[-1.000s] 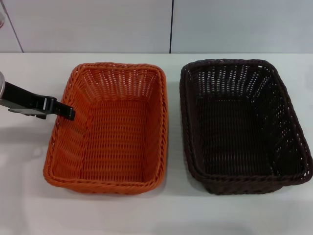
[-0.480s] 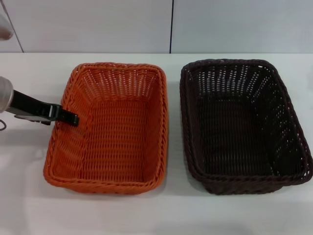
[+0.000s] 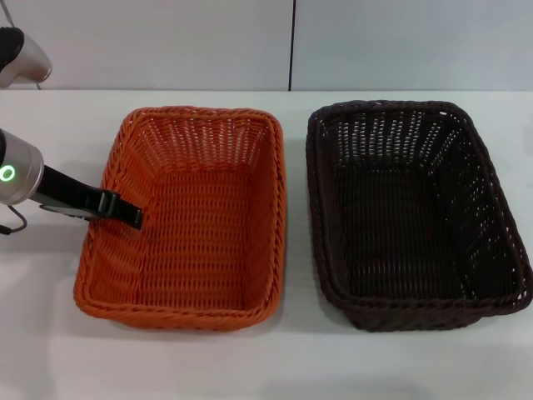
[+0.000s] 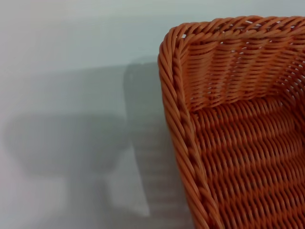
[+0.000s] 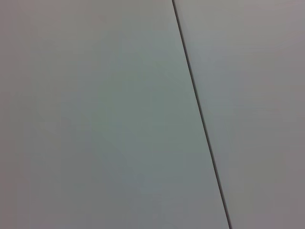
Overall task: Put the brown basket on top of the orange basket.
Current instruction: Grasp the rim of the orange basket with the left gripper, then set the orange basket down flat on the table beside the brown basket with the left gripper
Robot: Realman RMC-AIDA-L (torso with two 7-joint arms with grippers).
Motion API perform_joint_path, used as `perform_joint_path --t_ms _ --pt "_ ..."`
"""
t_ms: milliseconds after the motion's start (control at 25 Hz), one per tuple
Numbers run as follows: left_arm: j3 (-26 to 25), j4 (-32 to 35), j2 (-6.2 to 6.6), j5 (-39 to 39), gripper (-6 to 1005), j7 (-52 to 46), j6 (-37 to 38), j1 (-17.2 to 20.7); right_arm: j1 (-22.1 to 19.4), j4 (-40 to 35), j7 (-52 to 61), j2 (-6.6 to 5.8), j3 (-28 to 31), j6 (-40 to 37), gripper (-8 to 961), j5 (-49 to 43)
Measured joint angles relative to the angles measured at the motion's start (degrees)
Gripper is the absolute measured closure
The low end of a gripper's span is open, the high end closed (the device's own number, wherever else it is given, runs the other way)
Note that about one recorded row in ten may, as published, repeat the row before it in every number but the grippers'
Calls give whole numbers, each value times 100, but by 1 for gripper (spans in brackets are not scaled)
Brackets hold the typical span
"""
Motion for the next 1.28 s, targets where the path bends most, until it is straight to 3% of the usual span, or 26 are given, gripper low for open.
perform_joint_path --t_ms 160,240,720,880,1080,1160,1240,1280 --pt "0 -3 4 5 209 38 -13 9 -7 -1 0 0 0 43 394 0" --pt "0 -7 4 7 396 57 -39 12 -8 7 0 1 -9 73 394 0" --pt "0 -12 8 7 785 69 -92 49 -11 -8 0 1 0 121 394 0" --pt "-31 40 48 1 789 142 -41 49 -13 -15 0 1 1 138 394 0" --pt "-523 457 186 -60 795 631 412 -24 -15 -23 -1 0 1 140 395 0" --pt "-736 543 278 -76 797 791 641 -124 -19 -55 -10 -2 1 140 395 0" --pt "-1018 579 485 -88 800 999 983 -310 -36 -89 -5 -7 15 137 395 1" --pt "-1018 579 485 -88 801 999 983 -310 -36 -89 -5 -7 15 137 394 1"
